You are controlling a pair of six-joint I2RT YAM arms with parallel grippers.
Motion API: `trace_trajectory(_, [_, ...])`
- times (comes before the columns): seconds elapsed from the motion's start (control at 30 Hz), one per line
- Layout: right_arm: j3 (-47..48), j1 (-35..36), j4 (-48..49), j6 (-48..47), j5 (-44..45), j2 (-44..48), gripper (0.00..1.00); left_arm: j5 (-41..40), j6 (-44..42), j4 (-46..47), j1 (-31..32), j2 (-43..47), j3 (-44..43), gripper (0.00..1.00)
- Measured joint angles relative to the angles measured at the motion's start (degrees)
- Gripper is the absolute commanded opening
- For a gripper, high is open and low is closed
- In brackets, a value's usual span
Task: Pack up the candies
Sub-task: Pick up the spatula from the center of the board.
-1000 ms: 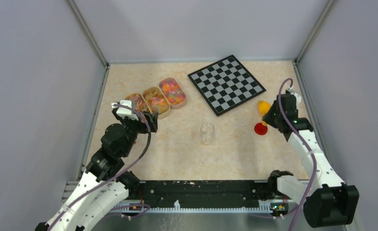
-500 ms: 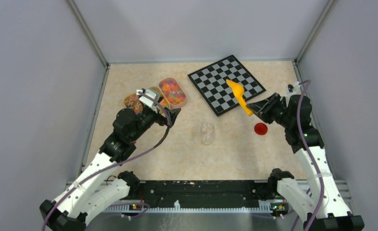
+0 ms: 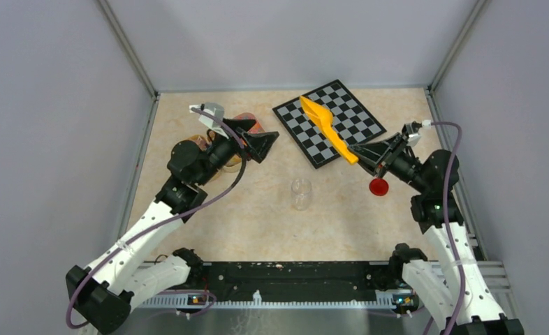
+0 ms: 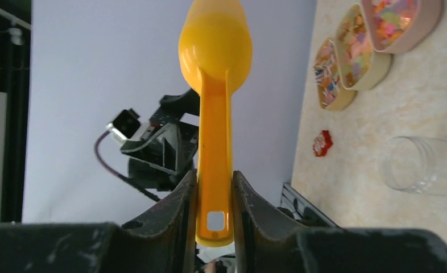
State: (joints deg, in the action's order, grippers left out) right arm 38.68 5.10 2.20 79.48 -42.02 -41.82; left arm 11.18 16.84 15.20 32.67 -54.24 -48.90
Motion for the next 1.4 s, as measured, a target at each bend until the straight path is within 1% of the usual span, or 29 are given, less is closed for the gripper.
trace_trajectory(0.1, [-0.48,0.00,5.53,5.14,-0.42,2.19,0.11,0.35,11.02,4.28,0.00,0.09,0.24,0.98])
trace_trajectory(0.2, [-0.55,0.00,9.86,9.35,-0.81,3.63,0.11,0.72,22.73,10.67,0.00,-0.94,2.05,0.94])
trace_trajectory(0.27, [-0.57,0.00,12.00,11.47,-1.18,4.09,0.11,1.53,29.57,14.56,0.00,-3.50,2.32,0.93])
trace_trajectory(0.37, [-0.79,0.02,13.25,13.33,-1.46,4.61,0.11,3.37,37.38,17.55,0.00,-9.01,1.22,0.92])
trace_trajectory(0.47, [-0.81,0.04,13.49,14.32,-1.77,4.81,0.11,5.40,42.91,19.98,0.00,-13.99,-0.17,0.90])
trace_trajectory(0.57, [-1.42,0.04,14.03,15.19,-1.97,5.33,0.11,7.56,48.28,24.63,0.00,-18.45,-1.05,0.89])
trace_trajectory(0.77, [-3.06,0.42,14.38,16.39,-2.67,6.23,0.10,8.79,56.89,31.78,0.00,-24.30,-1.62,0.85])
trace_trajectory(0.87, [-3.06,0.50,14.43,16.63,-2.73,6.27,0.10,10.01,59.82,35.08,0.00,-27.67,-2.54,0.84])
trace_trajectory(1.0, [-3.06,0.59,14.45,16.68,-2.82,6.29,0.10,11.65,62.34,36.74,0.13,-31.08,-5.09,0.81])
trace_trajectory(1.1, [-3.13,0.92,14.49,16.74,-2.82,6.29,0.10,12.04,63.25,37.73,0.37,-32.20,-6.36,0.77])
trace_trajectory(1.17, [-3.39,1.16,14.64,16.72,-2.80,6.29,0.10,12.20,63.84,38.42,0.52,-32.85,-7.21,0.72])
trace_trajectory(1.2, [-3.50,1.25,14.51,16.72,-2.86,6.29,0.10,12.24,64.02,38.75,0.63,-33.11,-7.54,0.67])
trace_trajectory(1.23, [-3.61,1.31,14.58,16.70,-2.84,6.16,0.10,12.35,64.19,39.06,0.76,-33.48,-7.91,0.61])
trace_trajectory(1.27, [-3.82,1.40,14.75,16.70,-2.82,6.16,0.10,12.41,64.48,39.23,0.81,-33.81,-8.17,0.52])
trace_trajectory(1.3, [-4.13,1.51,14.93,16.70,-2.78,6.12,0.10,12.48,64.57,39.41,0.87,-34.14,-8.35,0.40])
trace_trajectory(1.33, [-4.39,1.55,14.95,16.68,-2.84,6.05,0.11,12.61,64.87,39.69,0.92,-34.38,-8.39,0.30])
trace_trajectory(1.4, [-4.66,1.62,14.91,16.57,-2.73,5.90,0.17,12.70,65.37,39.87,1.03,-34.56,-8.39,0.10])
